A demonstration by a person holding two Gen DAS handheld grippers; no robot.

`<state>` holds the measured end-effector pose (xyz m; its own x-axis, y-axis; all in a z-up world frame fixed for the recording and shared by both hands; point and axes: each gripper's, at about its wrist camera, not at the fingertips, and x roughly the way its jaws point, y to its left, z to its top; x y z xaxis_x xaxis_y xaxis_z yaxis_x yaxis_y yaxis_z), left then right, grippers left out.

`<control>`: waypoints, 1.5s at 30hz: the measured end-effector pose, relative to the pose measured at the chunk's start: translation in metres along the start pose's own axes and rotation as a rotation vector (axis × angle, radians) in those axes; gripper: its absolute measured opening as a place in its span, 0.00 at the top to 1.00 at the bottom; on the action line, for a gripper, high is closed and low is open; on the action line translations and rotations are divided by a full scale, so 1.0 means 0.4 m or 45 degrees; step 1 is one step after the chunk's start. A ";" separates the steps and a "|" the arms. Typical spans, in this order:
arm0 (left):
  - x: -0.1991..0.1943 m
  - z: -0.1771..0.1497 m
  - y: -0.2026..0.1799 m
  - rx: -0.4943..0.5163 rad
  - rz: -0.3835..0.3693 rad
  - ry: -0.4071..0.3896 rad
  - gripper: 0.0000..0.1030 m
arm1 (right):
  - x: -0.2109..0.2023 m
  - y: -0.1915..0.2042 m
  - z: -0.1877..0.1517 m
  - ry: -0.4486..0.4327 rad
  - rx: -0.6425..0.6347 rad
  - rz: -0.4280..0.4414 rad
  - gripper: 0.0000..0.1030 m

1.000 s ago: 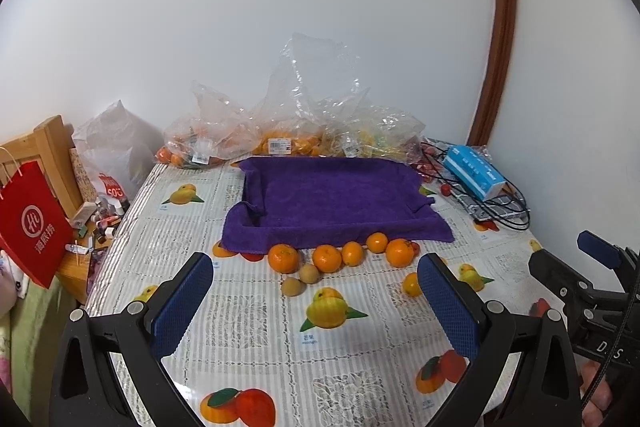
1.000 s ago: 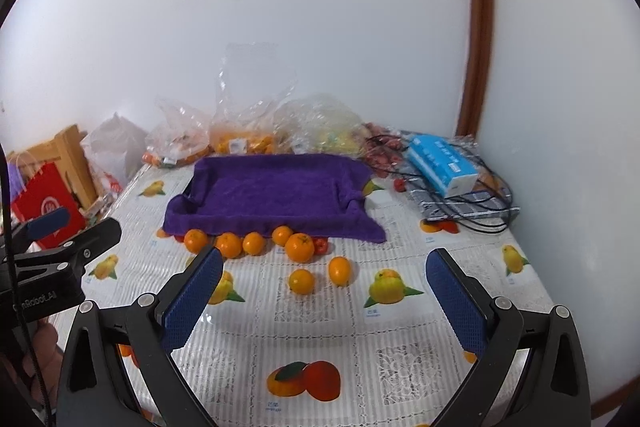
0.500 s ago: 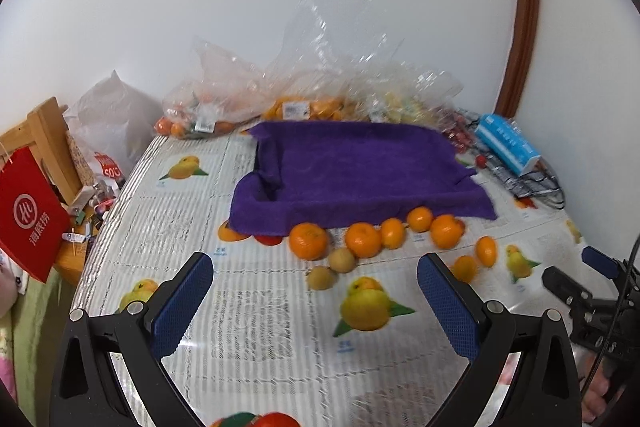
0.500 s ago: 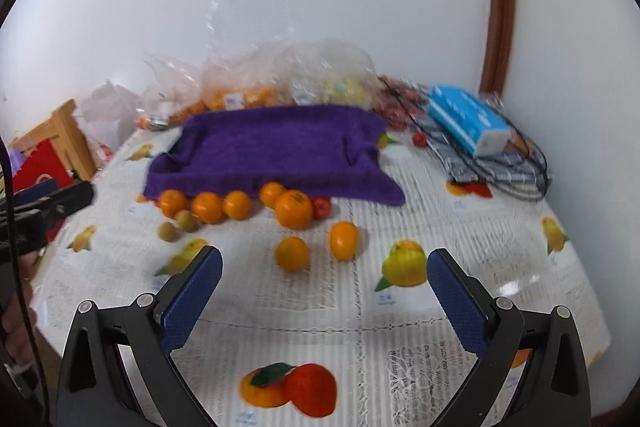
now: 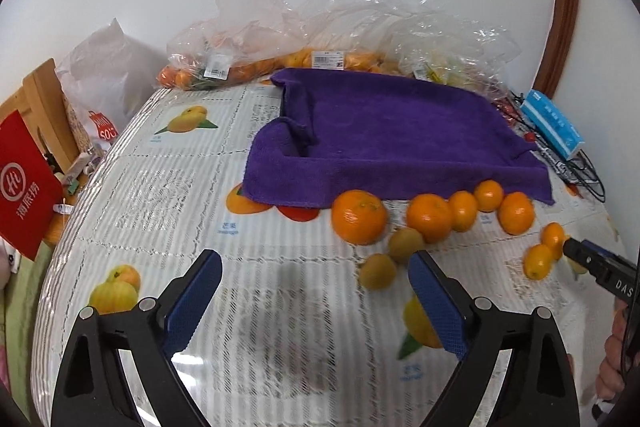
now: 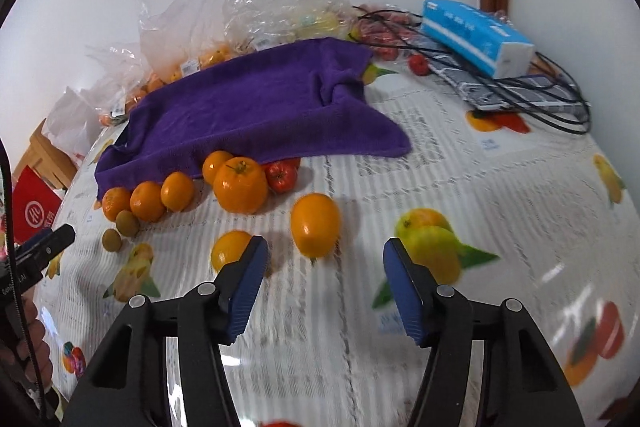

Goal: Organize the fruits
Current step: 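Grasp an orange with the right gripper while the left gripper grasps a small yellow-brown fruit, then carry the orange and small fruit in both grippers over the purple towel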

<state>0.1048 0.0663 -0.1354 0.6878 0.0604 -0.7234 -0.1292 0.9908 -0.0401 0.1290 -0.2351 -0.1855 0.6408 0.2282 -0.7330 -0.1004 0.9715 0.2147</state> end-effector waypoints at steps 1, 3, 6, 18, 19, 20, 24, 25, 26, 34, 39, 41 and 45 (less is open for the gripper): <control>0.009 -0.001 0.004 -0.002 -0.006 0.009 0.09 | 0.011 0.004 0.005 -0.007 -0.012 0.006 0.43; 0.019 -0.002 0.009 -0.009 -0.017 0.027 0.09 | 0.034 0.015 0.013 -0.005 -0.041 -0.007 0.50; 0.033 -0.006 0.016 -0.014 -0.038 0.041 0.09 | 0.080 0.016 0.021 0.037 -0.049 -0.012 0.61; 0.090 -0.026 -0.044 0.060 -0.118 0.102 0.27 | 0.103 0.030 0.009 -0.005 -0.144 -0.105 0.67; 0.096 -0.026 -0.054 0.071 -0.123 0.109 0.33 | 0.102 0.024 0.010 -0.007 -0.128 -0.088 0.67; 0.101 -0.027 -0.059 0.077 -0.126 0.113 0.36 | 0.101 0.018 0.010 -0.009 -0.112 -0.073 0.67; 0.115 -0.035 -0.078 0.110 -0.075 0.091 0.58 | 0.101 0.015 0.010 -0.012 -0.099 -0.060 0.67; 0.113 -0.034 -0.082 0.119 -0.075 0.089 0.58 | 0.101 0.013 0.010 -0.012 -0.100 -0.059 0.67; 0.114 -0.034 -0.086 0.128 -0.086 0.091 0.58 | 0.102 0.012 0.012 -0.012 -0.099 -0.058 0.67; 0.116 -0.035 -0.098 0.156 -0.075 0.094 0.58 | 0.101 0.015 0.011 -0.013 -0.106 -0.071 0.68; 0.114 -0.036 -0.092 0.141 -0.092 0.089 0.73 | 0.102 0.028 0.010 -0.012 -0.140 -0.108 0.68; 0.113 -0.035 -0.085 0.126 -0.128 0.086 0.76 | 0.102 0.023 0.010 -0.016 -0.127 -0.094 0.68; 0.112 -0.036 -0.079 0.111 -0.173 0.086 0.76 | 0.098 0.011 0.009 -0.026 -0.093 -0.070 0.68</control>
<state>0.1296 0.0358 -0.1764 0.6450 -0.0800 -0.7599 0.0260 0.9962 -0.0828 0.1565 -0.2220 -0.2109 0.6620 0.1740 -0.7290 -0.1192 0.9847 0.1268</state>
